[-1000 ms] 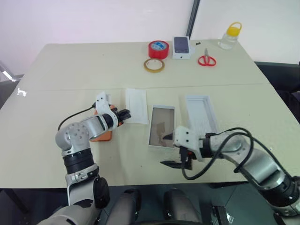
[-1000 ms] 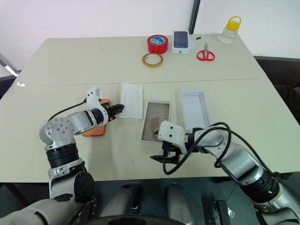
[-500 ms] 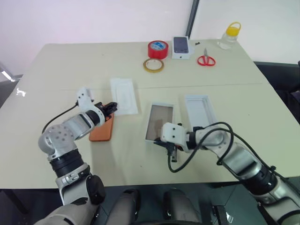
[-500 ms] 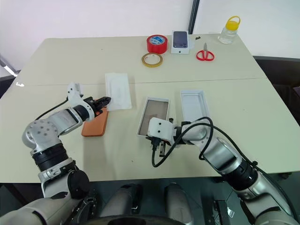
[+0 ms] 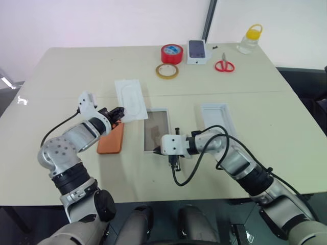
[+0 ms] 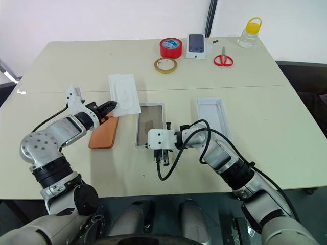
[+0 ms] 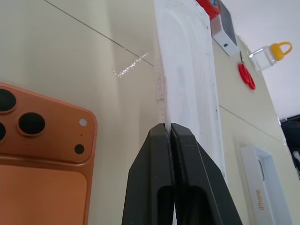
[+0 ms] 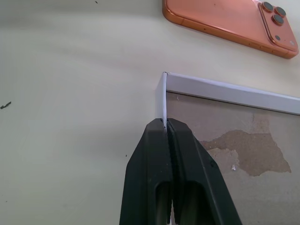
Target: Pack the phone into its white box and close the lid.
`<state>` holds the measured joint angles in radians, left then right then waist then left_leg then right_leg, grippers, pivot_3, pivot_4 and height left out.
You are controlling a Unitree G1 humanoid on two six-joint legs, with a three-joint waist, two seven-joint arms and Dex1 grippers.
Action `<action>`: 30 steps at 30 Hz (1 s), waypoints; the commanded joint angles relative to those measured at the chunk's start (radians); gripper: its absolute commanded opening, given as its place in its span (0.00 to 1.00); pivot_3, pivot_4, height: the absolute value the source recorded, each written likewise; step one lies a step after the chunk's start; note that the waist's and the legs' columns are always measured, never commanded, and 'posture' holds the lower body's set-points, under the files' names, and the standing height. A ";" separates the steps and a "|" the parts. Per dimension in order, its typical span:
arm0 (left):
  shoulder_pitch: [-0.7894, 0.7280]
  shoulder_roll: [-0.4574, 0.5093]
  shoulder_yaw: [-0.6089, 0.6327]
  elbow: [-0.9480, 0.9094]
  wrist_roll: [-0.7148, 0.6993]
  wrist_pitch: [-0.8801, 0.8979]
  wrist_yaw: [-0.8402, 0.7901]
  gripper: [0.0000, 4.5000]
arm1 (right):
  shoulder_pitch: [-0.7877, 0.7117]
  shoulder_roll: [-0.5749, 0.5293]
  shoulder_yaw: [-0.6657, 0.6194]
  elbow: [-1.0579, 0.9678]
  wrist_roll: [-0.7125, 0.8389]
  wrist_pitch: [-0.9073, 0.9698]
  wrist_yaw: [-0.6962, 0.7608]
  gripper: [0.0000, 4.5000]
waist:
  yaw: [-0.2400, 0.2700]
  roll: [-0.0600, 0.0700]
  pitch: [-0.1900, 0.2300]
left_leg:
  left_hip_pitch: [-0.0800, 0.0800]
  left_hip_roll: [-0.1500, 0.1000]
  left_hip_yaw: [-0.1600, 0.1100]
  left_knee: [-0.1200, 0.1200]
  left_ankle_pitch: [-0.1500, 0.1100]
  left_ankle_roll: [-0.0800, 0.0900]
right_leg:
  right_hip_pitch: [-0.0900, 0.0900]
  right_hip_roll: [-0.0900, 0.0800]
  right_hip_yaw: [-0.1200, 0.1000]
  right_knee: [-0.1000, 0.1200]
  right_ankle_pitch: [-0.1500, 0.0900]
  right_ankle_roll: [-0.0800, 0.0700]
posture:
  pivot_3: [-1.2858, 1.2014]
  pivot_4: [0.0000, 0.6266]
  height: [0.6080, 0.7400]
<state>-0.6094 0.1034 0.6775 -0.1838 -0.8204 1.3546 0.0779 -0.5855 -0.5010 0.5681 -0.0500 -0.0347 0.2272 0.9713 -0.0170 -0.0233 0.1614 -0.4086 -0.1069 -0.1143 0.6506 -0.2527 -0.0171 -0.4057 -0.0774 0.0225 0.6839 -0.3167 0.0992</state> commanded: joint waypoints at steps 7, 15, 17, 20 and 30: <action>0.016 -0.057 -0.042 -0.104 -0.073 0.118 0.045 0.00 | 0.035 -0.034 -0.248 -0.184 0.178 0.219 0.019 0.88 | 0.005 0.000 0.000 | 0.000 0.000 0.000 0.000 0.000 0.000 | 0.000 0.000 0.000 0.000 0.000 0.000 | 0.52 0.24 1.00; 0.062 -0.170 -0.072 -0.224 -0.037 0.255 0.102 0.00 | 0.074 -0.104 -0.332 -0.155 0.162 0.224 -0.025 0.88 | 0.001 0.000 0.000 | 0.000 0.000 0.000 -0.001 0.000 0.000 | 0.000 0.000 0.001 0.000 0.000 0.000 | 0.52 0.24 1.00; 0.081 -0.190 -0.078 -0.246 -0.037 0.260 0.113 0.00 | 0.073 -0.108 -0.335 -0.145 0.158 0.217 -0.032 0.88 | 0.001 0.000 0.000 | 0.000 0.000 0.000 -0.001 0.000 0.000 | 0.000 0.000 0.001 0.000 0.000 0.000 | 0.52 0.24 1.00; 0.109 -0.207 -0.093 -0.272 -0.052 0.260 0.129 0.00 | 0.068 -0.107 -0.335 -0.132 0.155 0.206 -0.039 0.88 | 0.005 0.000 0.000 | 0.000 0.000 0.000 -0.001 0.000 0.000 | 0.000 0.000 0.001 0.000 0.000 0.000 | 0.52 0.24 1.00; 0.160 -0.215 -0.122 -0.306 -0.074 0.260 0.143 0.14 | 0.040 -0.086 -0.311 -0.087 0.144 0.165 -0.042 0.89 | 0.005 0.000 0.000 | 0.000 0.000 0.000 -0.001 0.000 0.000 | 0.000 0.000 0.001 0.000 0.000 0.000 | 0.52 0.24 1.00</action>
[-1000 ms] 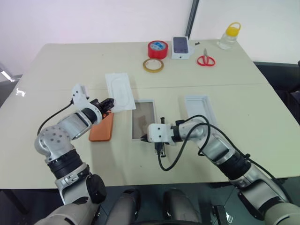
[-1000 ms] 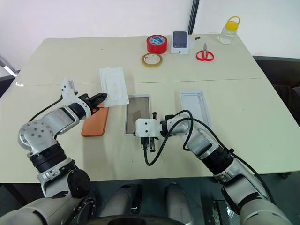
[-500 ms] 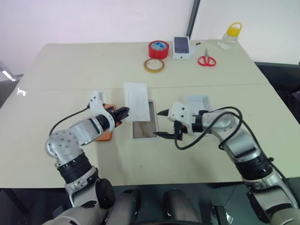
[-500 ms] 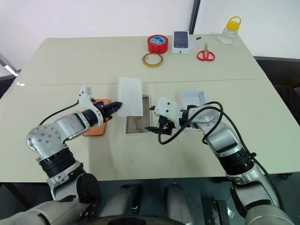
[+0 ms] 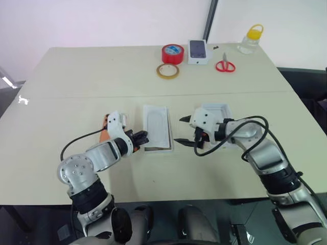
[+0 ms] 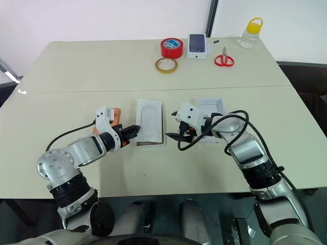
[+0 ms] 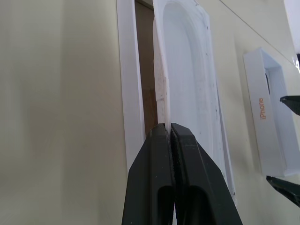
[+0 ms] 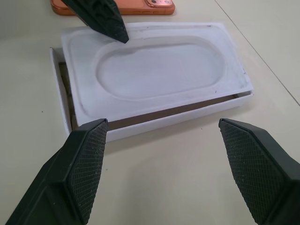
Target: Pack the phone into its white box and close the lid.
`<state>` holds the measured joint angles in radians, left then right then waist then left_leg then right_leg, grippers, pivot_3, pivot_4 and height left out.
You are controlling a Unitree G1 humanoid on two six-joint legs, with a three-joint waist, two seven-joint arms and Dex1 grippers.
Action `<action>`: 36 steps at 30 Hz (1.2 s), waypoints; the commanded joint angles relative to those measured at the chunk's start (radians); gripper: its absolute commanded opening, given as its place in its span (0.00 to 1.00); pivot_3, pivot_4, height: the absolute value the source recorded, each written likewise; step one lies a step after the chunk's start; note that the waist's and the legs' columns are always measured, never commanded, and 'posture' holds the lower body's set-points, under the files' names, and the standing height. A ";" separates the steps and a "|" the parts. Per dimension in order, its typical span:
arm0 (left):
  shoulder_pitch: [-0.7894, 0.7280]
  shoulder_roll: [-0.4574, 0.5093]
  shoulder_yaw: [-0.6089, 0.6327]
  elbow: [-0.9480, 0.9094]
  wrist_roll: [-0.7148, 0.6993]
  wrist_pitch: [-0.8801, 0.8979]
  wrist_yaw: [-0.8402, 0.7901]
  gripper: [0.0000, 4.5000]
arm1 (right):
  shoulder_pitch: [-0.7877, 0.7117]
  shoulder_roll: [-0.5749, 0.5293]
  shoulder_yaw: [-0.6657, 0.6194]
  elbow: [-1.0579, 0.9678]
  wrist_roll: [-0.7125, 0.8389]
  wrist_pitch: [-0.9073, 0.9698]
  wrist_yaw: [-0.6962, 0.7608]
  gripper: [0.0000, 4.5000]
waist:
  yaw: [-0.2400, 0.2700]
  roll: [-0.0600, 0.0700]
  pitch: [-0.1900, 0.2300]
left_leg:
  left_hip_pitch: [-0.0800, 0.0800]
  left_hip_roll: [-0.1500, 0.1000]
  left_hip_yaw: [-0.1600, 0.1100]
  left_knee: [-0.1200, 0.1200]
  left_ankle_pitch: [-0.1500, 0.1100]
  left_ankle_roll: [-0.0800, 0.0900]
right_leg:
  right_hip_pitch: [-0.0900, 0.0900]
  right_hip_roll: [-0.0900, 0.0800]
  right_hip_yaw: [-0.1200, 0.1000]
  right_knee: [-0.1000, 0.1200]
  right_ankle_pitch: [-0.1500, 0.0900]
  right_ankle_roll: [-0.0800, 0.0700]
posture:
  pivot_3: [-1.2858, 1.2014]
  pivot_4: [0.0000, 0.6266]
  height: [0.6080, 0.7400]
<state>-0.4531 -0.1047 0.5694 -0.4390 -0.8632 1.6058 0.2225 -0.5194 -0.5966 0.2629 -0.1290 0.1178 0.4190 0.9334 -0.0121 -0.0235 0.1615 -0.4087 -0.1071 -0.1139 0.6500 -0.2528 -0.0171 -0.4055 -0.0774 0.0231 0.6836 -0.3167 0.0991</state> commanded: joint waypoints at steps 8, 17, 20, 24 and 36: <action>-0.011 0.025 0.013 -0.060 -0.054 0.009 -0.023 0.73 | -0.039 0.034 -0.023 -0.003 0.006 0.014 -0.018 0.89 | -0.002 0.000 0.000 | 0.000 0.000 0.000 0.000 0.000 0.000 | 0.000 0.000 0.000 0.000 0.000 0.000 | 0.52 0.24 1.00; -0.061 0.141 0.039 -0.070 -0.108 -0.022 -0.148 0.74 | -0.125 0.104 -0.022 0.055 -0.004 0.136 -0.100 0.37 | 0.000 0.000 0.000 | 0.000 0.000 0.000 0.000 0.000 0.000 | 0.000 0.000 0.000 0.000 0.000 0.000 | 0.52 0.24 1.00; -0.053 0.208 0.025 -0.072 -0.113 -0.072 -0.203 0.74 | -0.150 0.151 0.013 0.051 -0.014 0.161 -0.129 0.04 | -0.004 0.000 0.000 | 0.000 0.000 0.000 0.000 0.000 0.000 | 0.000 0.000 0.000 0.000 0.000 0.000 | 0.52 0.24 1.00; 0.066 0.480 -0.133 -0.083 0.015 -0.253 -0.383 0.74 | -0.210 0.272 0.100 0.109 -0.073 0.246 -0.219 0.04 | -0.027 0.001 0.000 | 0.000 0.001 0.000 -0.002 0.001 -0.002 | -0.002 0.001 0.001 0.001 0.000 0.000 | 0.52 0.24 1.00; 0.450 0.827 -0.257 -0.081 0.218 -0.789 -0.833 0.74 | -0.313 0.446 0.216 0.360 -0.197 0.286 -0.330 0.04 | -0.011 0.003 0.000 | 0.000 0.000 -0.001 -0.006 0.002 -0.004 | -0.003 0.000 0.001 -0.001 0.001 -0.002 | 0.52 0.24 1.00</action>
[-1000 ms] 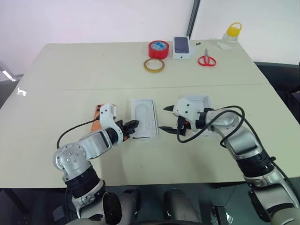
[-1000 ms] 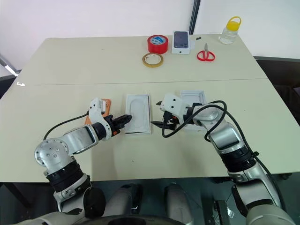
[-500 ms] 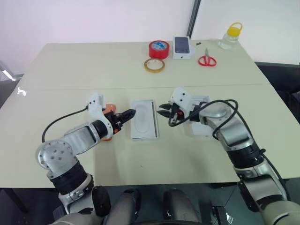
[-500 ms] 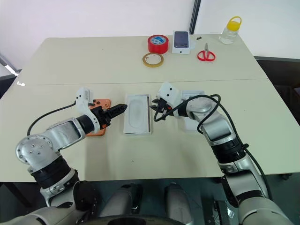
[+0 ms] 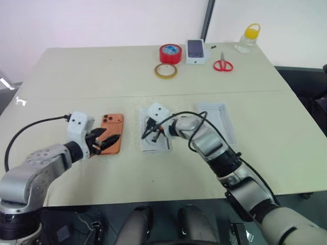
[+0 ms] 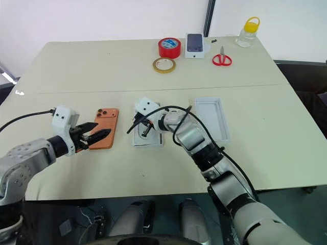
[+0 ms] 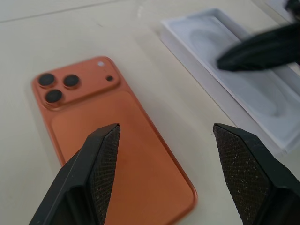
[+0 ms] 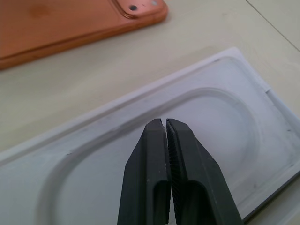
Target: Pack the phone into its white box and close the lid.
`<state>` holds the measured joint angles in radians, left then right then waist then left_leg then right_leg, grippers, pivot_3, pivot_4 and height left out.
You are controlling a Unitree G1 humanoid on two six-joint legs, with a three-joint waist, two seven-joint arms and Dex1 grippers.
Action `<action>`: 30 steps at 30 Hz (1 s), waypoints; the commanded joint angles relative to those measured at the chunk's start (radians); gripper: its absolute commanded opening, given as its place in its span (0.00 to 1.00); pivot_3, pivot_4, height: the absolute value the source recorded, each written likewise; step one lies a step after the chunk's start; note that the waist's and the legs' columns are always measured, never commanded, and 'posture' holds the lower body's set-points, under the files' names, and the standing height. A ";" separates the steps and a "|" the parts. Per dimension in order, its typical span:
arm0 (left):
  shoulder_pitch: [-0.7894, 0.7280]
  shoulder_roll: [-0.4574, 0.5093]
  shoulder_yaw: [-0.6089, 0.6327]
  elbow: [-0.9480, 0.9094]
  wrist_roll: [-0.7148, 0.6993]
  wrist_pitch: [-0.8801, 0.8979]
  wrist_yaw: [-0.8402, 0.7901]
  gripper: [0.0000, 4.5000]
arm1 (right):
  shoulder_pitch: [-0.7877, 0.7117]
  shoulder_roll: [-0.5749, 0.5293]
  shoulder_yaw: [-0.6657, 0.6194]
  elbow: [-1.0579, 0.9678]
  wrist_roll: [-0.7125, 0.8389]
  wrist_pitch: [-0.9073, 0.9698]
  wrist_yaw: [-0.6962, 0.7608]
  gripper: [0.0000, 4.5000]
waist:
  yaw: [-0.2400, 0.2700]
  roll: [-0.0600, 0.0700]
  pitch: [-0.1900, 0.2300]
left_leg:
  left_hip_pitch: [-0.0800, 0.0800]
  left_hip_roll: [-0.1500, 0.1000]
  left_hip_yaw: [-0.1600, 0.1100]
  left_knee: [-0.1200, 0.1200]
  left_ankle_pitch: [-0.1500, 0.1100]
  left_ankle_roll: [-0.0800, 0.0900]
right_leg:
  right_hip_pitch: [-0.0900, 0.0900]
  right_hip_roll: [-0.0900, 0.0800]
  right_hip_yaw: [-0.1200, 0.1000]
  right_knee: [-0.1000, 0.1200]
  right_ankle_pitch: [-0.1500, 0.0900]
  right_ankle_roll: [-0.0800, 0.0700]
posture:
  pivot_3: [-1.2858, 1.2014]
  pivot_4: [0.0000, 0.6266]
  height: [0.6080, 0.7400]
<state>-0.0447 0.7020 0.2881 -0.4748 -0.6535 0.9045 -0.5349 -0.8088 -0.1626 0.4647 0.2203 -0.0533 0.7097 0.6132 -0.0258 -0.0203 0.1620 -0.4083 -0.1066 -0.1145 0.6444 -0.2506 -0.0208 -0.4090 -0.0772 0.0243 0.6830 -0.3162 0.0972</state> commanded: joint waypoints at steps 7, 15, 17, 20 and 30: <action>0.135 0.059 0.010 -0.055 0.040 -0.174 -0.156 0.74 | -0.010 -0.044 0.048 -0.047 -0.056 0.061 0.050 0.04 | 0.005 0.001 0.000 | 0.000 0.000 0.000 0.000 0.000 0.001 | 0.000 0.000 0.000 0.000 0.000 0.000 | 0.52 0.24 1.00; 0.140 0.047 0.000 -0.036 0.054 -0.197 -0.160 0.74 | 0.010 -0.123 0.076 -0.138 -0.080 0.095 0.099 0.04 | 0.005 0.001 0.000 | 0.000 0.000 0.000 0.000 -0.001 0.001 | 0.000 0.000 0.000 0.000 0.000 0.000 | 0.52 0.24 1.00; 0.139 0.045 -0.002 -0.033 0.056 -0.199 -0.160 0.74 | 0.009 -0.125 0.077 -0.148 -0.084 0.097 0.102 0.04 | 0.004 0.001 0.000 | 0.000 0.000 0.000 0.000 -0.001 0.001 | 0.000 0.000 0.000 0.000 0.000 0.000 | 0.52 0.24 1.00; 0.137 0.042 -0.002 -0.030 0.058 -0.200 -0.158 0.74 | 0.005 -0.127 0.076 -0.160 -0.088 0.104 0.108 0.04 | 0.005 0.001 0.000 | 0.000 0.000 0.000 0.000 -0.001 0.001 | 0.000 0.000 0.000 0.000 0.000 0.000 | 0.52 0.24 1.00; 0.148 0.037 0.016 -0.025 0.061 -0.204 -0.148 0.74 | -0.033 -0.114 0.066 -0.202 -0.095 0.076 0.110 0.04 | 0.005 0.001 0.000 | 0.000 0.000 0.000 0.000 -0.001 0.001 | 0.000 0.000 0.000 0.000 0.000 0.000 | 0.52 0.24 1.00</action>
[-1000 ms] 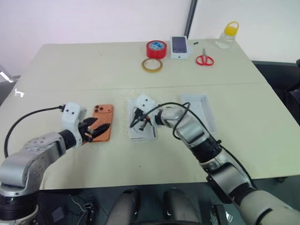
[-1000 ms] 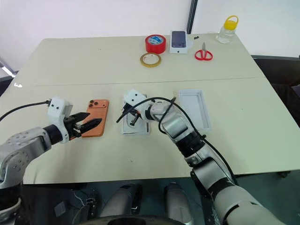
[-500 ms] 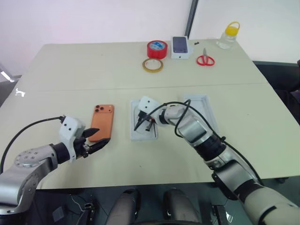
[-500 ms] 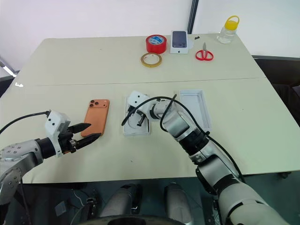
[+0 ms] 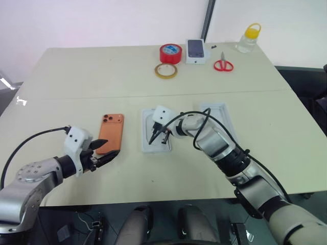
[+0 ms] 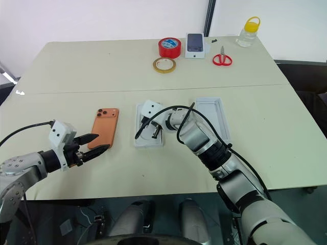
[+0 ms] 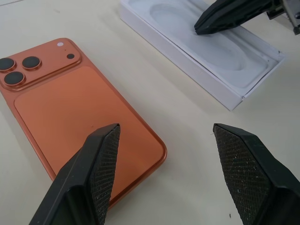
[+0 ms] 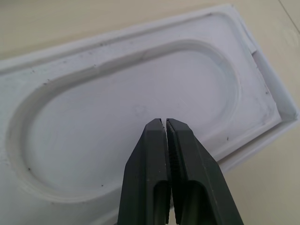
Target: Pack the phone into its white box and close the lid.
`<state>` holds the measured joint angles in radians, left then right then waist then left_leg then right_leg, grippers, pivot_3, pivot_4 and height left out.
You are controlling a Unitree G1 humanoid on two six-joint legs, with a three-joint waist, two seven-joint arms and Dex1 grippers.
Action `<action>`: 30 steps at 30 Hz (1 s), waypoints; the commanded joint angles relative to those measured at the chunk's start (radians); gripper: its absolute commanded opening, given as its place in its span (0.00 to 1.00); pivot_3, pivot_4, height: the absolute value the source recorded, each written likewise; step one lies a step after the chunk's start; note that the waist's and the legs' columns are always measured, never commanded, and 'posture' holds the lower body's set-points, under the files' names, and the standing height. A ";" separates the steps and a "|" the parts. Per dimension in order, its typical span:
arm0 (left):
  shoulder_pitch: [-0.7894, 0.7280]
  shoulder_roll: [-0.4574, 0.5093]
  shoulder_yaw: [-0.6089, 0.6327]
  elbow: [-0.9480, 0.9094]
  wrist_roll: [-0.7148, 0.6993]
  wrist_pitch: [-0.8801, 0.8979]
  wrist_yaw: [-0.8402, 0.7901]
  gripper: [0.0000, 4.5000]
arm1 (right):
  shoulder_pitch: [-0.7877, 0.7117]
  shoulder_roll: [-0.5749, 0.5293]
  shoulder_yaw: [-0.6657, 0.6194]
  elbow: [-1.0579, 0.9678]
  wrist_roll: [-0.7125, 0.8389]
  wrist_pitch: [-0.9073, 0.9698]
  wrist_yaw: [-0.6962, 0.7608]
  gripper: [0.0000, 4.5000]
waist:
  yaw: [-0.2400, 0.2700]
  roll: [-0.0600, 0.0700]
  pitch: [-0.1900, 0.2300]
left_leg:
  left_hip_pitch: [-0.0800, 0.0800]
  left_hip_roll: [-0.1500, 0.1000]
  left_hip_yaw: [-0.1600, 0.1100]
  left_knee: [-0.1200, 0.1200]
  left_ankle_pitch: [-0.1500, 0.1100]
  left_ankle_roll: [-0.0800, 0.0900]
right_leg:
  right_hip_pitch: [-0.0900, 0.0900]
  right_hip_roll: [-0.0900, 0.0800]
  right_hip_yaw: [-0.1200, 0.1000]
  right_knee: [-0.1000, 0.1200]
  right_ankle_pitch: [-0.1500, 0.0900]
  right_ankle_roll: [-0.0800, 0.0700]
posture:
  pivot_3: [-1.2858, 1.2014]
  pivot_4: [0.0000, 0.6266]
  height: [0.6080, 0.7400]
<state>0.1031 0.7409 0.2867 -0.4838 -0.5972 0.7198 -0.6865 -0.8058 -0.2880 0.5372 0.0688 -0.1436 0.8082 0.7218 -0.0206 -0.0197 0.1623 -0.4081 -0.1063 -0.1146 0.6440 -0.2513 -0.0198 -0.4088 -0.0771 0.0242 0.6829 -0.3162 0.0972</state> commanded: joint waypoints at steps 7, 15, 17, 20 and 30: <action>-0.003 -0.007 0.020 -0.017 -0.001 -0.020 0.015 0.74 | -0.063 0.095 -0.037 0.042 0.011 -0.059 -0.040 0.04 | -0.001 0.000 0.000 | 0.000 0.000 0.000 0.000 0.000 0.000 | 0.000 0.000 0.000 0.000 0.000 0.000 | 0.52 0.24 1.00; 0.002 -0.030 0.012 -0.038 -0.008 -0.016 0.027 0.74 | -0.070 0.167 -0.048 0.217 0.000 -0.122 -0.082 0.04 | 0.000 0.000 0.000 | 0.000 0.000 0.000 0.000 0.000 0.000 | 0.000 0.000 0.000 0.000 0.000 0.000 | 0.52 0.24 1.00; 0.003 -0.035 0.011 -0.040 -0.007 -0.015 0.029 0.74 | -0.062 0.157 -0.039 0.211 -0.003 -0.124 -0.068 0.04 | -0.001 0.000 0.000 | 0.000 0.000 0.000 0.000 0.000 0.000 | 0.000 0.000 0.000 0.000 0.000 0.000 | 0.52 0.24 1.00; 0.009 -0.040 0.012 -0.045 -0.009 -0.015 0.032 0.74 | -0.038 0.125 -0.024 0.167 -0.008 -0.109 -0.039 0.04 | 0.000 0.000 0.000 | 0.000 0.000 0.000 0.000 0.000 0.000 | 0.000 0.000 0.000 0.000 0.000 0.000 | 0.52 0.24 1.00; -0.003 -0.047 0.003 -0.038 -0.010 -0.017 0.035 0.74 | -0.034 0.099 -0.119 0.065 0.037 -0.138 -0.040 0.04 | 0.000 0.000 0.000 | 0.000 0.000 0.000 0.000 0.000 0.000 | 0.000 0.000 0.000 0.000 0.000 0.000 | 0.52 0.24 1.00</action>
<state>0.1068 0.6950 0.2872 -0.4932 -0.5999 0.7159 -0.6499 -0.8201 -0.1850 0.4615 0.1903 -0.1280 0.6843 0.6809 -0.0209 -0.0194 0.1625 -0.4082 -0.1063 -0.1147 0.6438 -0.2512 -0.0198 -0.4090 -0.0769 0.0241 0.6830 -0.3162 0.0972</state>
